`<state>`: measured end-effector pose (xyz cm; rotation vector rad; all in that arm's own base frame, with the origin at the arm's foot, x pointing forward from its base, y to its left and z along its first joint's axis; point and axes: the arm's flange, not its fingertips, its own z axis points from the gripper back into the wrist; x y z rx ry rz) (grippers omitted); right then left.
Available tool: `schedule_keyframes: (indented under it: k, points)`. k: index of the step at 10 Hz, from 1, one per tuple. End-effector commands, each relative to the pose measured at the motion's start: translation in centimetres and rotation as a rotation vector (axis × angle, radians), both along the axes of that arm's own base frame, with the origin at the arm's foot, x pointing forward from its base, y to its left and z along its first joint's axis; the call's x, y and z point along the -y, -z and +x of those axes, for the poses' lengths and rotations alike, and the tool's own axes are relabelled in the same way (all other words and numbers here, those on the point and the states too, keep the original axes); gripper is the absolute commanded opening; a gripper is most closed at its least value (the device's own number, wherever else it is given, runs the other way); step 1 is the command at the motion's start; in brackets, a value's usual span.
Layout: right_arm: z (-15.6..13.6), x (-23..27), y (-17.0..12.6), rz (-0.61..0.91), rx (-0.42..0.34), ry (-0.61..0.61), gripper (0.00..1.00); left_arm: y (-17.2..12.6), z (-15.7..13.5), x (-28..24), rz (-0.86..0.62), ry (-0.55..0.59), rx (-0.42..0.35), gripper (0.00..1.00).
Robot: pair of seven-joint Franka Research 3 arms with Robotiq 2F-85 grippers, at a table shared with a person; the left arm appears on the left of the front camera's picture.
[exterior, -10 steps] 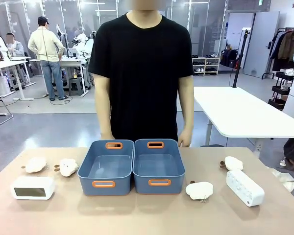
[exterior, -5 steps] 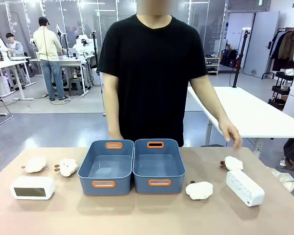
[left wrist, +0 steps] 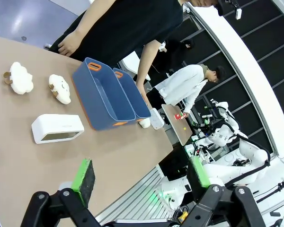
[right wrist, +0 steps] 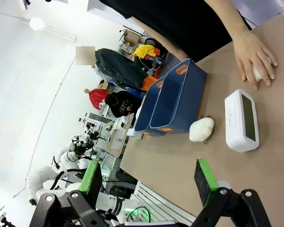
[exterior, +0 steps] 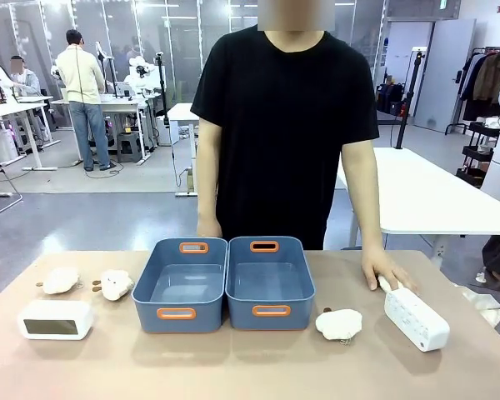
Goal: Sort the digital clocks into the basket.
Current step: Pick up the Digital clock from the table and place it into the empty Plastic storage basket.
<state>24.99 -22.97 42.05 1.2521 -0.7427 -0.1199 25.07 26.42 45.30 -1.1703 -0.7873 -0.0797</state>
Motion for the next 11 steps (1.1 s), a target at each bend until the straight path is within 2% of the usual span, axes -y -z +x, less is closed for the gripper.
schedule_keyframes:
  k: [1,11]
  points:
    - [0.09,0.11,0.00,0.005,0.017,0.001,1.00,0.15,-0.27,-0.06,-0.001,0.017,0.008,1.00]
    - [0.09,0.11,0.00,0.005,0.017,0.001,1.00,0.15,-0.27,-0.06,-0.001,0.017,0.008,1.00]
